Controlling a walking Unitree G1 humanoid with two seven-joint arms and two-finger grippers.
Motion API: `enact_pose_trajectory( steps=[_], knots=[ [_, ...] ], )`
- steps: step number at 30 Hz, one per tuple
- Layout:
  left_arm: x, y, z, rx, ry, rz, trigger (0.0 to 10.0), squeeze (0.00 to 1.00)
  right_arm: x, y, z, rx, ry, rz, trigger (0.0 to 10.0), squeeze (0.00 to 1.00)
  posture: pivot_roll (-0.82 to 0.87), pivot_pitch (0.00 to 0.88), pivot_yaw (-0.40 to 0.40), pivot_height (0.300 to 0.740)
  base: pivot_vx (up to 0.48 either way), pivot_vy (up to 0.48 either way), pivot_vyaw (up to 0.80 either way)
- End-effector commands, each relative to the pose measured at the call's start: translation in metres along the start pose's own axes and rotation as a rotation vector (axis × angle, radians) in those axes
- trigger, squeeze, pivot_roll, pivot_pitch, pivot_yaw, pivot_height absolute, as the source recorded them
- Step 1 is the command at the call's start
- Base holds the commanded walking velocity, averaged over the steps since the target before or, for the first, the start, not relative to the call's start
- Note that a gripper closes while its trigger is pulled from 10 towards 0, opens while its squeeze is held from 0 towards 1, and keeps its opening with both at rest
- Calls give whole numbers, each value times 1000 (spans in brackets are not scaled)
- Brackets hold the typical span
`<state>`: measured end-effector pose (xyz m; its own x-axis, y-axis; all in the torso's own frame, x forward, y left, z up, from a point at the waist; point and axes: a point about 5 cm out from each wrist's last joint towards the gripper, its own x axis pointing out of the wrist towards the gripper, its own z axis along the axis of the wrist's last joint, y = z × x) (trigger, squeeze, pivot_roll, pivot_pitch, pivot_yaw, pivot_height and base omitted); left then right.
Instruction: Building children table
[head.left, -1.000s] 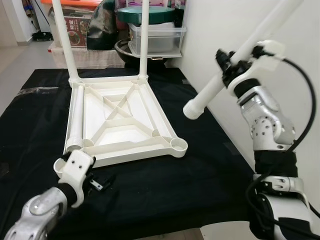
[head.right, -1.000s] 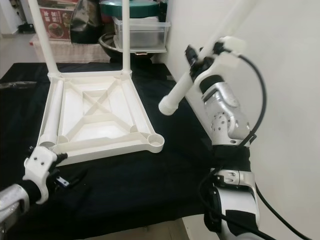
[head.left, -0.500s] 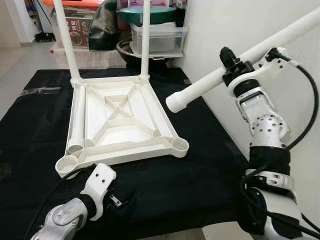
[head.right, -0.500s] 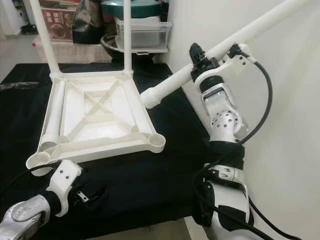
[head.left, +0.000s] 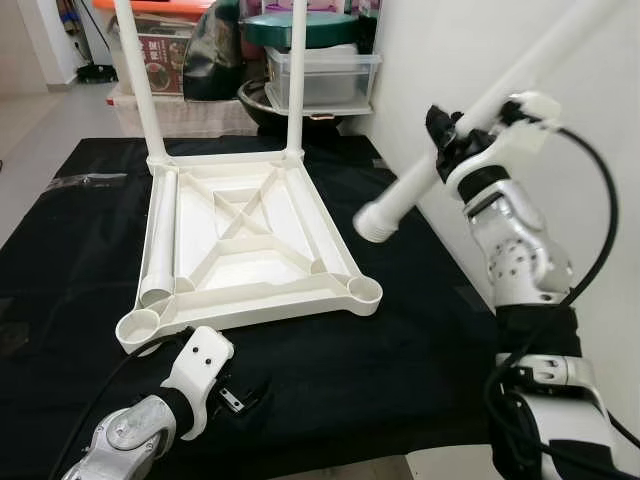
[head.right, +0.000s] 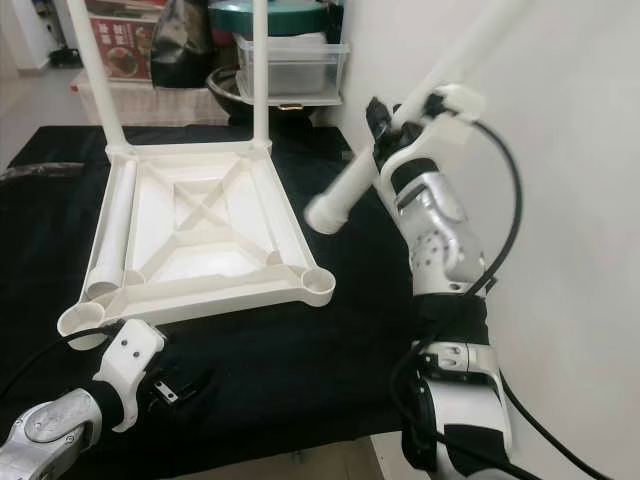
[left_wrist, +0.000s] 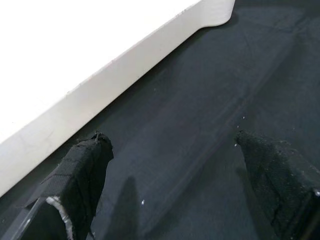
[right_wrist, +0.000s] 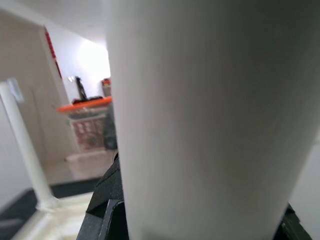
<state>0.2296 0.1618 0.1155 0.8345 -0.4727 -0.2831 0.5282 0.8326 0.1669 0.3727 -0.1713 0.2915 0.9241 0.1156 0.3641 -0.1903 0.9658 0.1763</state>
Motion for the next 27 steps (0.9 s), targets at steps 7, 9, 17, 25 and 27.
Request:
enact_pose_trajectory(
  steps=[7, 9, 17, 25, 27],
  knots=[
    [2, 6, 1, 5, -17, 58, 10000, 0, -23, 29, -49, -298, 5, 154, 0, 0, 133, 0, -99, 740, 0, 0, 0],
    [2, 7, 1, 7, -21, 70, 10000, 0, -28, 34, -59, -294, 14, 182, 0, 0, 138, 0, -102, 740, 0, 0, 0],
    [4, 14, 6, 5, -43, 129, 10000, 0, -50, 68, -87, -463, -74, 379, 0, 0, 152, 0, -109, 740, 0, 0, 0],
    [5, 17, 8, 7, -58, 151, 10000, 0, -59, 88, -106, -478, -64, 460, 0, 0, 156, 0, -113, 740, 0, 0, 0],
    [5, 18, 8, 9, -60, 155, 10000, 0, -56, 82, -103, -509, -88, 427, 0, 0, 155, 0, -113, 740, 0, 0, 0]
  ],
)
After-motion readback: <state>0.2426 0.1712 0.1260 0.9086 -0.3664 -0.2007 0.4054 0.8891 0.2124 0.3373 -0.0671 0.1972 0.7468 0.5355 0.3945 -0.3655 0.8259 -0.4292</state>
